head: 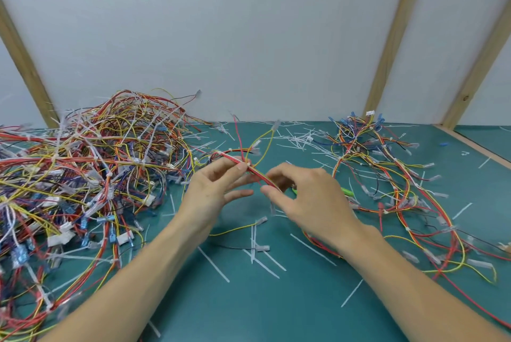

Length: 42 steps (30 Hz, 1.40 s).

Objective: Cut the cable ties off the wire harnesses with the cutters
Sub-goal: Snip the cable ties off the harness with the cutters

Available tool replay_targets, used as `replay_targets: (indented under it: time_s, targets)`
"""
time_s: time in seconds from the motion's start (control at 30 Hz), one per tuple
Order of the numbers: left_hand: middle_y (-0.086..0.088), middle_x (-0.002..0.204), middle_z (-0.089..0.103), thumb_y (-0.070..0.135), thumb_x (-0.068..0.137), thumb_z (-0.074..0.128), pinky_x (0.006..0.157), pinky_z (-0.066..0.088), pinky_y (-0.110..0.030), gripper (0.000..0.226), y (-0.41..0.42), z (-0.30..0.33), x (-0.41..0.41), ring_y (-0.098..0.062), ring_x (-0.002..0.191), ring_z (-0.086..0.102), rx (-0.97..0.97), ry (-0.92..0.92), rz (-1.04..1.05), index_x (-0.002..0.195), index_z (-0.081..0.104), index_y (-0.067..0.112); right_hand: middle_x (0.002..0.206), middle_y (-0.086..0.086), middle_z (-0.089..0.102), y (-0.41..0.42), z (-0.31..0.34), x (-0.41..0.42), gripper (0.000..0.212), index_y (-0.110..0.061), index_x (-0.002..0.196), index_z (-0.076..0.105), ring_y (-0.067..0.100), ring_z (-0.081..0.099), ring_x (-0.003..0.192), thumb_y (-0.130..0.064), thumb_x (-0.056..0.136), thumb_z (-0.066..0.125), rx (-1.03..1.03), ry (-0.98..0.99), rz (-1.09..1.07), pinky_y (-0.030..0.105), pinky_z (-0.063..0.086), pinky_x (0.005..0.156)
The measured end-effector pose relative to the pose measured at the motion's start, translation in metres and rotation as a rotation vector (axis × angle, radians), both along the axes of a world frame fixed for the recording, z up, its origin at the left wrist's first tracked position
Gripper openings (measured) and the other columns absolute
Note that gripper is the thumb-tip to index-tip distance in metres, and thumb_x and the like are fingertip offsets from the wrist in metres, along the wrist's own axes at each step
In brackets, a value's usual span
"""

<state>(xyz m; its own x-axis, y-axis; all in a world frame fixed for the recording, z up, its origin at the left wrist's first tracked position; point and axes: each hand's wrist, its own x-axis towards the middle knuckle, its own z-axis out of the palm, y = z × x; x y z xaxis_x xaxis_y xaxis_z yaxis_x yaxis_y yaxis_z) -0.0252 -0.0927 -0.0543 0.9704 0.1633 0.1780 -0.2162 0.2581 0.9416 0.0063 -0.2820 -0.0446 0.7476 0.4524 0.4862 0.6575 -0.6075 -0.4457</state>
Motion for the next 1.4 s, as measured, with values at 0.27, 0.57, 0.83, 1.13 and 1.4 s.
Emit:
replay_targets:
  time_s: [0.27, 0.57, 0.83, 1.13, 1.4]
  targets:
    - [-0.003, 0.111, 0.076, 0.044, 0.087, 0.061, 0.074, 0.059, -0.029, 0.037, 0.002, 0.005, 0.001, -0.014, 0.105, 0.072, -0.255, 0.203, -0.024, 0.11, 0.071, 0.016, 0.08, -0.014, 0.069, -0.013, 0.004, 0.014, 0.004, -0.028, 0.094, 0.067, 0.011, 0.067, 0.074, -0.025, 0.096, 0.066, 0.168, -0.059, 0.062, 0.043, 0.056, 0.071]
    - [0.002, 0.087, 0.074, 0.022, 0.102, 0.055, 0.05, 0.045, -0.019, 0.017, 0.007, 0.006, -0.002, -0.01, 0.068, 0.069, 0.161, 0.018, 0.188, 0.098, 0.072, 0.016, 0.085, -0.013, 0.077, -0.014, 0.001, 0.02, 0.018, -0.024, 0.093, 0.079, 0.006, 0.072, 0.085, -0.01, 0.091, 0.068, 0.048, 0.277, 0.162, 0.034, 0.058, 0.086]
    - [-0.003, 0.085, 0.069, 0.001, 0.102, 0.051, 0.053, 0.043, -0.033, 0.018, -0.009, 0.002, -0.006, -0.014, 0.063, 0.068, 0.524, -0.184, 0.019, 0.107, 0.067, 0.009, 0.106, 0.004, 0.079, -0.014, 0.01, 0.02, 0.034, -0.025, 0.112, 0.077, 0.018, 0.075, 0.098, -0.045, 0.087, 0.066, 0.631, 0.809, 0.305, 0.033, 0.06, 0.087]
    - [0.01, 0.077, 0.072, 0.012, 0.095, 0.067, 0.055, 0.041, -0.018, 0.026, -0.016, -0.013, -0.007, -0.015, 0.058, 0.067, 0.706, -0.174, 0.084, 0.112, 0.072, 0.032, 0.087, -0.005, 0.077, -0.004, 0.007, 0.011, 0.008, -0.024, 0.096, 0.08, 0.005, 0.069, 0.084, -0.021, 0.089, 0.077, 0.611, 0.673, 0.286, 0.024, 0.058, 0.075]
    - [0.021, 0.075, 0.069, 0.041, 0.093, 0.062, 0.058, 0.05, -0.024, 0.022, -0.012, -0.012, -0.009, 0.0, 0.061, 0.068, 1.031, -0.328, 0.264, 0.114, 0.066, 0.045, 0.084, -0.002, 0.075, 0.007, 0.004, 0.002, 0.016, -0.017, 0.094, 0.071, 0.012, 0.069, 0.082, -0.024, 0.086, 0.083, 0.662, 0.58, 0.132, 0.038, 0.057, 0.078]
